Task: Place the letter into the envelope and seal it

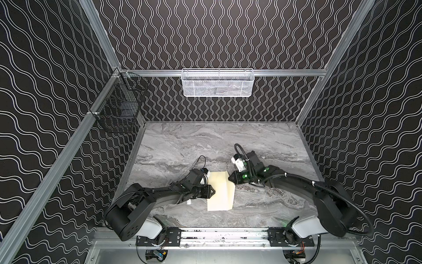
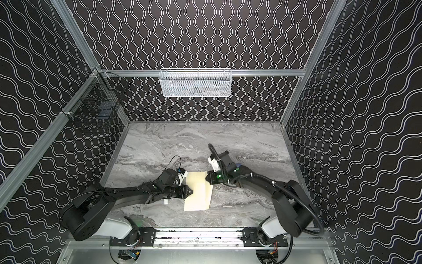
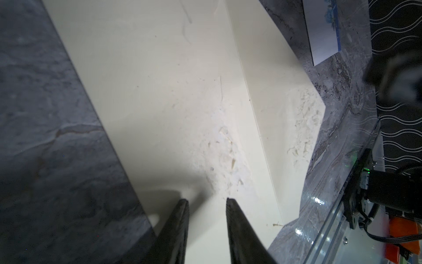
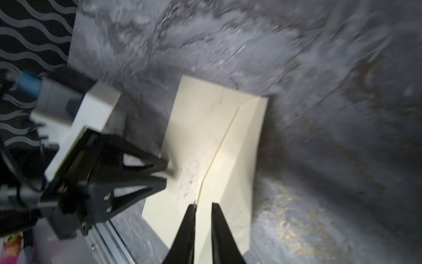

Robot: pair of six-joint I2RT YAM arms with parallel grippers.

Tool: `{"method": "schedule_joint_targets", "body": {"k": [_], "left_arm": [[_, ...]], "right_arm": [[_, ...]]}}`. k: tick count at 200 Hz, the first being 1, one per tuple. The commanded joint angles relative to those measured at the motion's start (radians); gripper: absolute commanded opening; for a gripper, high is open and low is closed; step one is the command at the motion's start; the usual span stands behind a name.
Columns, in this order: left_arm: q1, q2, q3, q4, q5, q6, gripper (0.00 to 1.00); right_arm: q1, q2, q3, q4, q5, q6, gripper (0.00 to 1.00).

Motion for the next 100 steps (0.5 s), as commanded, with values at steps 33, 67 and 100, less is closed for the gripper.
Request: {"method": "schedule_joint_targets", "body": {"k": [33,67,100], "left_arm": [[0.001,0.012,-0.012,-0.148,-0.086,-0.005,0.34],[0.001,0.012,-0.013,-0.148,-0.089,-0.005,0.34],[0.000,0.024,-0.015,-0.137,-0.085,-0.003,0.34]], "right_arm": [[0.139,0.026,-0.130,0.145,0.017,0.144,0.17],[0.143,0.091,-0.208,0.194,0.019,0.170,0.16],[0.139,0.041,-0.271,0.147,0.053,0.173,0.16]]}}
